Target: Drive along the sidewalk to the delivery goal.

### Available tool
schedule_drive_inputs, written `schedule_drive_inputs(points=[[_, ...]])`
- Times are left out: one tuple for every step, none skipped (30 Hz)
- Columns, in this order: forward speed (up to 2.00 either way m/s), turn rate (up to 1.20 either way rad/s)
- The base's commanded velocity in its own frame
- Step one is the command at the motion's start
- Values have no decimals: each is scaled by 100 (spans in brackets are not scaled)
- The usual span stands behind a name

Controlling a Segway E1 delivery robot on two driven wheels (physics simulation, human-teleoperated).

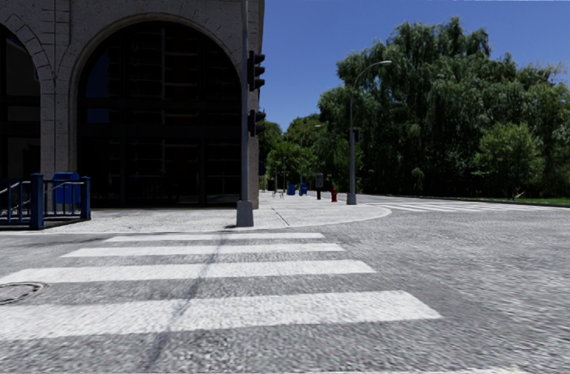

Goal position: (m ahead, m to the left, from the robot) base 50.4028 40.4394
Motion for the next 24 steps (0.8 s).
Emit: schedule_drive_inputs(points=[[200, 0], [200, 0], [200, 0], [200, 0], [200, 0], [200, 0], [200, 0], [200, 0], [200, 0], [200, 0], [200, 0], [200, 0], [200, 0], [200, 0], [200, 0], [200, 0], [200, 0], [200, 0], [200, 0], [200, 0], [200, 0], [200, 0], [200, 0], [200, 0]])
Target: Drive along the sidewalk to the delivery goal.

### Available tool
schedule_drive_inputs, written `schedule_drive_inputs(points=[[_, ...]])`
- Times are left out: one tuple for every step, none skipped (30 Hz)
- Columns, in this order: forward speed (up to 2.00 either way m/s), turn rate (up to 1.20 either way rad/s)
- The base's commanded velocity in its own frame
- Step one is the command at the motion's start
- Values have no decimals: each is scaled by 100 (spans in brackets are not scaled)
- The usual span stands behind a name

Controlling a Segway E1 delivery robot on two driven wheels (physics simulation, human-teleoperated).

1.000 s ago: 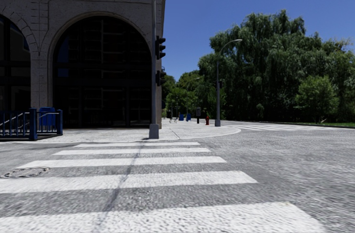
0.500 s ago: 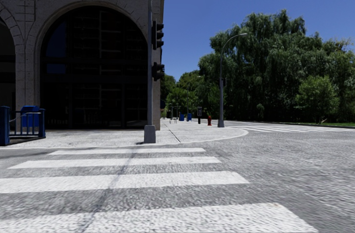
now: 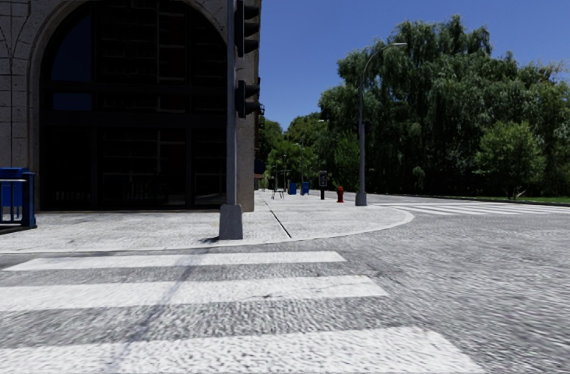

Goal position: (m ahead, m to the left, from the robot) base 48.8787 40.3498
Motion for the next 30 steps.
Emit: schedule_drive_inputs(points=[[200, 0], [200, 0], [200, 0], [200, 0], [200, 0], [200, 0], [200, 0], [200, 0], [200, 0], [200, 0], [200, 0], [200, 0], [200, 0], [200, 0], [200, 0], [200, 0], [200, 0], [200, 0], [200, 0], [200, 0], [200, 0], [200, 0], [200, 0], [200, 0], [200, 0], [200, 0], [200, 0], [200, 0], [200, 0], [200, 0]])
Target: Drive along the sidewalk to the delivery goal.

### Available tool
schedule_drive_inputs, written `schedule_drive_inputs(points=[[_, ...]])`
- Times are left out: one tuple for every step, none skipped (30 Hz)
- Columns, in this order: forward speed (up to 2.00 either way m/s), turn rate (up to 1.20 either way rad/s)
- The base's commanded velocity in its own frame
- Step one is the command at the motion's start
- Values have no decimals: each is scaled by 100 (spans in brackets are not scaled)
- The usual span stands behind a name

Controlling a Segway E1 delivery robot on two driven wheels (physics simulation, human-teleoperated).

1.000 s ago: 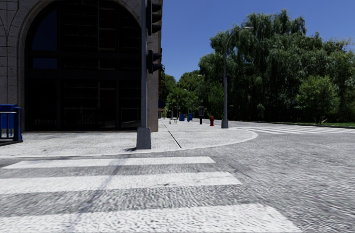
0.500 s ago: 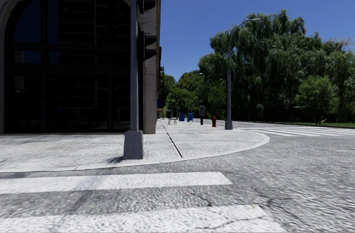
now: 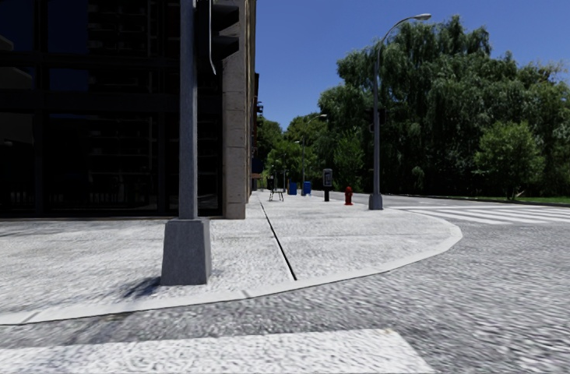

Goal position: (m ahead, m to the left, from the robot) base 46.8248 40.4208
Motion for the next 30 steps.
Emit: schedule_drive_inputs(points=[[200, 0], [200, 0], [200, 0], [200, 0], [200, 0], [200, 0], [200, 0], [200, 0], [200, 0], [200, 0], [200, 0], [200, 0], [200, 0], [200, 0], [200, 0], [200, 0], [200, 0], [200, 0], [200, 0], [200, 0], [200, 0], [200, 0], [195, 0], [175, 0], [161, 0], [161, 0], [154, 0], [150, 0], [150, 0], [149, 0]])
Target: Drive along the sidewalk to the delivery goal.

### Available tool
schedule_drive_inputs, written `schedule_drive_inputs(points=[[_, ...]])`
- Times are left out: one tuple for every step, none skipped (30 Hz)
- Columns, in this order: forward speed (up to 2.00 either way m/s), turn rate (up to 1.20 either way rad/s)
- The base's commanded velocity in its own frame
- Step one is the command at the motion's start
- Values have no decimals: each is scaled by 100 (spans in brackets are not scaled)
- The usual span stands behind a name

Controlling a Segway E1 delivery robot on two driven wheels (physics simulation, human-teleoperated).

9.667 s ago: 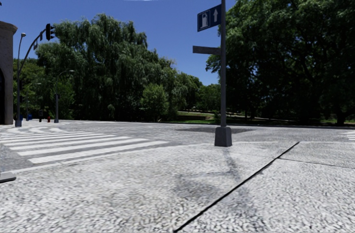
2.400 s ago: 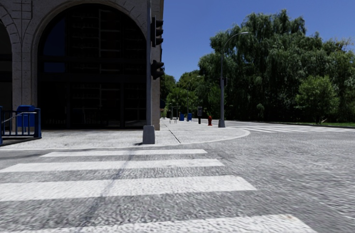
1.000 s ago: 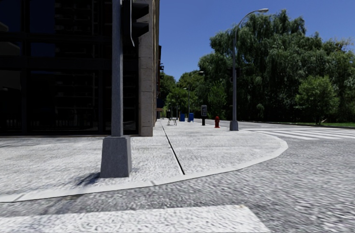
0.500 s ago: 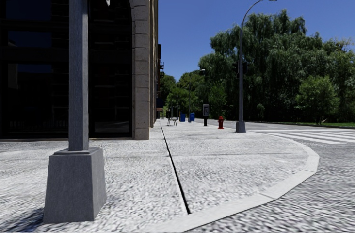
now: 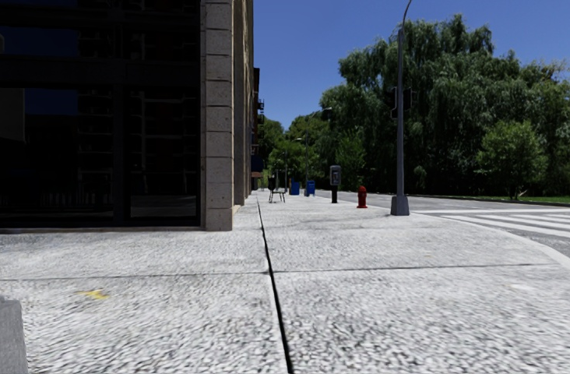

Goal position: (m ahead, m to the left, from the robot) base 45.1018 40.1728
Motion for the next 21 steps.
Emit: schedule_drive_inputs(points=[[148, 0], [147, 0], [147, 0], [147, 0], [147, 0], [147, 0], [147, 0], [147, 0], [146, 0], [146, 0], [146, 0], [146, 0], [146, 0], [146, 0], [146, 0], [146, 0], [147, 0], [147, 0], [147, 0], [147, 0], [147, 0]])
